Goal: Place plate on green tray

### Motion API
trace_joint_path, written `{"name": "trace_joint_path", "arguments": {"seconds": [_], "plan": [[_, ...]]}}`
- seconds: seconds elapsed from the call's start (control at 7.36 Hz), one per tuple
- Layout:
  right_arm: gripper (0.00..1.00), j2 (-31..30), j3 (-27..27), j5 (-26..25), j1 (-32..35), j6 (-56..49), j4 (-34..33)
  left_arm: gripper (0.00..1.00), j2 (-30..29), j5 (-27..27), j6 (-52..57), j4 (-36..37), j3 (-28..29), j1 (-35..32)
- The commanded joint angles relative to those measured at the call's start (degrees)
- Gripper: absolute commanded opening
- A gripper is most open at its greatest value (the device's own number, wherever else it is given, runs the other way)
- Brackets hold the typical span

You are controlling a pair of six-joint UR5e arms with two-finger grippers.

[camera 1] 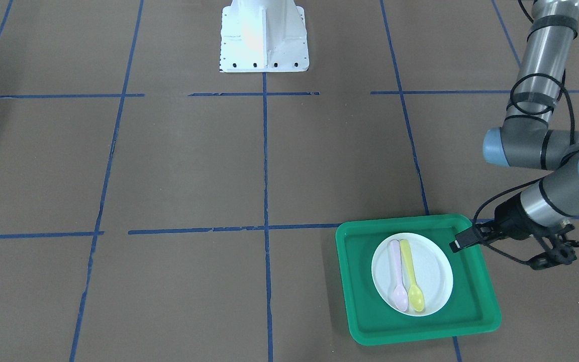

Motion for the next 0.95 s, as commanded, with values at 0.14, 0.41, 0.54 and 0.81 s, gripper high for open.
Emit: {"name": "trace_joint_path", "arguments": {"seconds": [0.14,0.41,0.54,0.81], "plan": [[1.0,0.0,0.0,0.1,0.0,0.0,0.0,1.0,14.3,0.5,29.1,27.4,-21.6,-9.2],[1.0,0.0,0.0,0.0,0.0,0.0,0.0,1.0,24.1,0.5,45.4,28.3,-23.5,-16.8],[1.0,0.0,0.0,0.0,0.0,0.0,0.0,1.0,29.4,0.5,50.7,28.3,-23.5,-19.4],[1.0,0.0,0.0,0.0,0.0,0.0,0.0,1.0,33.6,0.4,53.1,27.9,-23.4,-21.6]]}}
